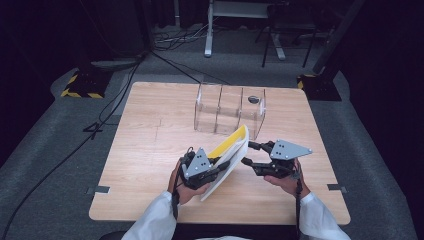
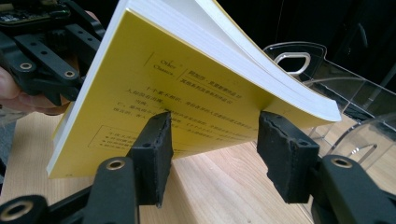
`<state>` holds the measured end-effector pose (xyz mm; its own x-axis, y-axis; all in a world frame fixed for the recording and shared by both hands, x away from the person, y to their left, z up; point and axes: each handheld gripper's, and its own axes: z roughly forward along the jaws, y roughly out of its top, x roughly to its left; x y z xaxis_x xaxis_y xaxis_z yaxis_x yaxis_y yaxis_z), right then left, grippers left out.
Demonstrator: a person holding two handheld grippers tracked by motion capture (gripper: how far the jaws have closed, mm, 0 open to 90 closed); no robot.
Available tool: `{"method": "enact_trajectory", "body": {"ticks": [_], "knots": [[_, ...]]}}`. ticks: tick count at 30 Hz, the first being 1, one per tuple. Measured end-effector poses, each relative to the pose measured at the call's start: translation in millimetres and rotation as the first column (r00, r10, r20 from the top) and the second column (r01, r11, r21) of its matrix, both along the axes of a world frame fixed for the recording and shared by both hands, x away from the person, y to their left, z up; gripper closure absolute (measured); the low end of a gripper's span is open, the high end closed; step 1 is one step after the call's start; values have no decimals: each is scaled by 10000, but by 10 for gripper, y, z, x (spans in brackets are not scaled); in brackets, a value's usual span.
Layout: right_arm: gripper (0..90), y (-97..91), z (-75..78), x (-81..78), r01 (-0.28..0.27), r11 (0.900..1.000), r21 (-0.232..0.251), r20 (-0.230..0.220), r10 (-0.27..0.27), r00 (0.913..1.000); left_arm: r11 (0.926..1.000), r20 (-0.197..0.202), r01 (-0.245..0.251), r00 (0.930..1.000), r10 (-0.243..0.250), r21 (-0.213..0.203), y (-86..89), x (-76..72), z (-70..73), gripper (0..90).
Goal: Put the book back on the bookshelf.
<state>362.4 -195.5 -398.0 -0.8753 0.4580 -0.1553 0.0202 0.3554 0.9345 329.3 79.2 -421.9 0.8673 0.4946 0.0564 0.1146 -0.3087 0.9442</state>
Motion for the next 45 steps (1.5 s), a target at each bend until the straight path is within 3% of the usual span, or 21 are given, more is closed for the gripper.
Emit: {"method": "enact_trajectory", "body": {"ticks": [6, 11, 15, 23, 27, 34, 40, 45], "knots": [[460, 221, 138, -49, -348, 9991, -236, 431, 358, 9984, 9999, 50, -85, 10000, 85, 54, 173, -69, 12, 756], [459, 343, 188, -68, -505, 9983, -305, 568, 522, 9970, 9999, -266, -110, 9996, 113, 122, 341, -105, 14, 754], [461, 430, 184, -95, -625, 9977, -250, 516, 637, 9966, 9999, -230, -98, 9997, 101, 103, 394, -132, -8, 774], [459, 273, 138, -39, -238, 9992, -328, 41, 239, 9997, 9998, -108, 171, 9998, -172, -85, 219, -43, -31, 788], [458, 133, 147, -14, 48, 9999, -100, 22, -48, 10000, 9976, -190, 440, 9988, -451, -542, 83, 36, -9, 789], [455, -20, 268, -48, 498, 9988, 0, 604, -497, 9969, 9913, -254, 495, 9983, -530, -1221, -100, 154, -6, 793], [453, -19, 271, -48, 513, 9986, 80, 716, -518, 9961, 9886, -166, 479, 9986, -508, -1425, -81, 164, -34, 793], [447, 129, 275, -96, 128, 9999, 12, 977, -129, 9951, 9937, -107, 325, 9994, -338, -1072, 90, 79, -31, 771]]}}
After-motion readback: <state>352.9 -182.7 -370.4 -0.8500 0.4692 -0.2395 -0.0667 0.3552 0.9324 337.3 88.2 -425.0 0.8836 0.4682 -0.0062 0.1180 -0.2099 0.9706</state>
